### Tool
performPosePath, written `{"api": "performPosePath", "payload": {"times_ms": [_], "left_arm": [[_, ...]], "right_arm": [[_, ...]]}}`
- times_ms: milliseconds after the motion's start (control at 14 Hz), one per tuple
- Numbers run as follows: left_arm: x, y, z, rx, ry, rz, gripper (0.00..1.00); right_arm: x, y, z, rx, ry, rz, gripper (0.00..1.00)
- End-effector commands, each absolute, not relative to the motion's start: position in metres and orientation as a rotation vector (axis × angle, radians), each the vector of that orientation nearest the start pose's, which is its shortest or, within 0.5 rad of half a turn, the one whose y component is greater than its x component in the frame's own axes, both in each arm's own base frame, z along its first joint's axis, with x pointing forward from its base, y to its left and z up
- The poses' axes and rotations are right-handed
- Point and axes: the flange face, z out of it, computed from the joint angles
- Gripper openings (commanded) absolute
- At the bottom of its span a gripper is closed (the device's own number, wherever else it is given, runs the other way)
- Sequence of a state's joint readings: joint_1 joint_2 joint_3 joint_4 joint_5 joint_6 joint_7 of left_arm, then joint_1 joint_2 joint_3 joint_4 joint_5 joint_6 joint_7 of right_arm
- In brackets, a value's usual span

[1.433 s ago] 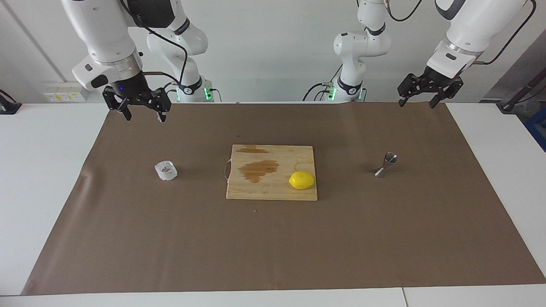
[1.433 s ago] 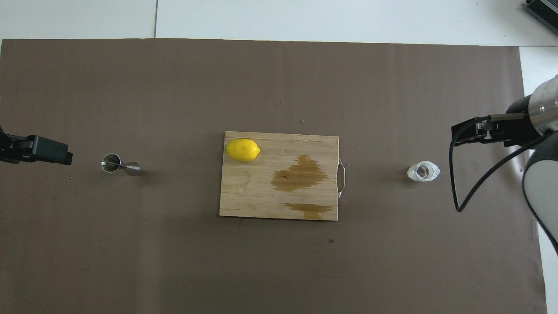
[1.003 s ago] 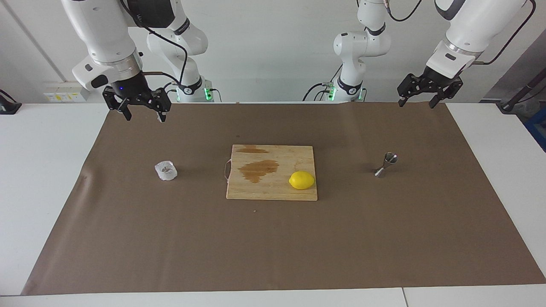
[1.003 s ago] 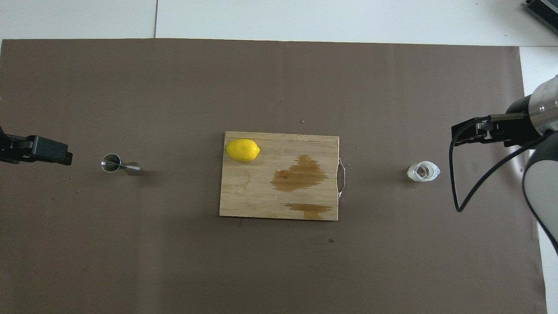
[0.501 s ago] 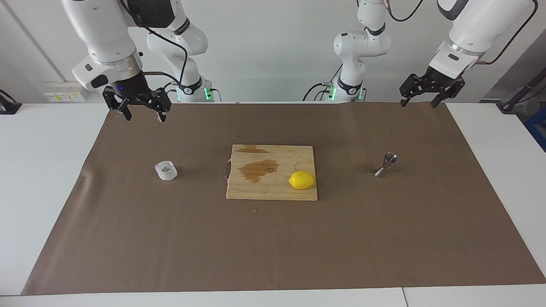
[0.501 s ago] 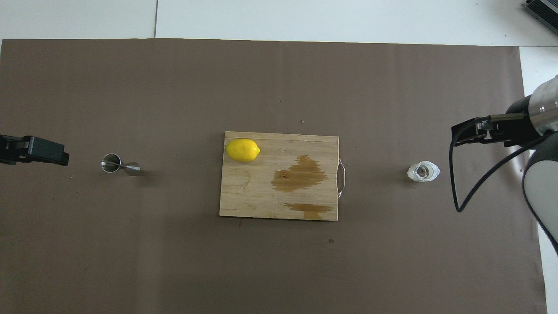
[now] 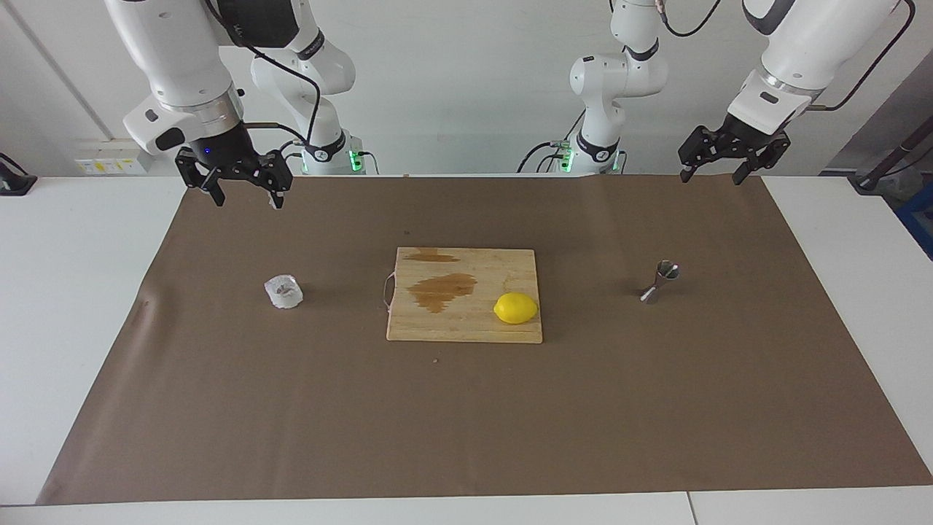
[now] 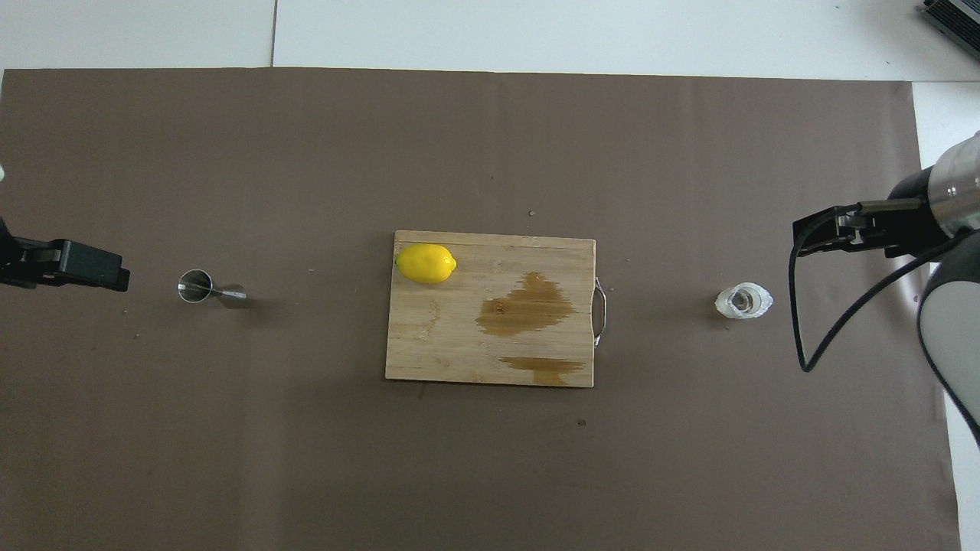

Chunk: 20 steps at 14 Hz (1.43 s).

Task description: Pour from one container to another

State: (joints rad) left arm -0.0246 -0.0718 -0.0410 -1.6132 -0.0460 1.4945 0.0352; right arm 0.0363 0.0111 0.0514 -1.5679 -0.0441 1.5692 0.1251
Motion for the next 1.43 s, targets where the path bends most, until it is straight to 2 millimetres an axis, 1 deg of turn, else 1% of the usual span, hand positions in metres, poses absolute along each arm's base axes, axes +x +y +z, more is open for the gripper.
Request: {"api": "performPosePath", "payload": {"times_ms": [0,143,358,501,573,716,931,1075,1146,1290,1361], "left_arm": [[0.515,-0.042,0.64,-3.159,0.162,0.062,1.0],[0.516,-0.041,0.642,-3.159,0.15,0.059,1.0],[0.516,-0.046,0.641,-3.157,0.164,0.055,1.0],[0.515,-0.053,0.639,-3.147,0.163,0.054,1.0],[0.515,-0.06,0.639,-3.14,0.138,0.053,1.0],[0.512,-0.057,0.639,-3.142,0.044,0.058,1.0],[0.514,-0.053,0.634,-3.17,-0.02,0.063,1.0],[0.516,-0.049,0.626,-3.217,-0.116,0.119,1.0],[0.521,-0.042,0.621,-3.237,-0.153,0.147,1.0],[0.534,-0.035,0.598,-3.286,-0.2,0.257,1.0],[0.542,-0.025,0.585,-3.304,-0.254,0.306,1.0]], "right_arm": [[0.55,0.04,0.621,-3.169,0.039,0.016,1.0],[0.55,0.04,0.621,-3.169,0.039,0.016,1.0],[0.55,0.041,0.621,-3.169,0.036,0.016,1.0],[0.55,0.04,0.621,-3.169,0.039,0.016,1.0],[0.55,0.04,0.621,-3.169,0.039,0.016,1.0],[0.55,0.04,0.621,-3.169,0.039,0.016,1.0],[0.55,0.04,0.621,-3.169,0.039,0.016,1.0],[0.55,0.04,0.621,-3.169,0.039,0.016,1.0],[0.55,0.04,0.621,-3.169,0.039,0.016,1.0],[0.55,0.04,0.621,-3.169,0.039,0.016,1.0],[0.55,0.04,0.621,-3.169,0.039,0.016,1.0]]}}
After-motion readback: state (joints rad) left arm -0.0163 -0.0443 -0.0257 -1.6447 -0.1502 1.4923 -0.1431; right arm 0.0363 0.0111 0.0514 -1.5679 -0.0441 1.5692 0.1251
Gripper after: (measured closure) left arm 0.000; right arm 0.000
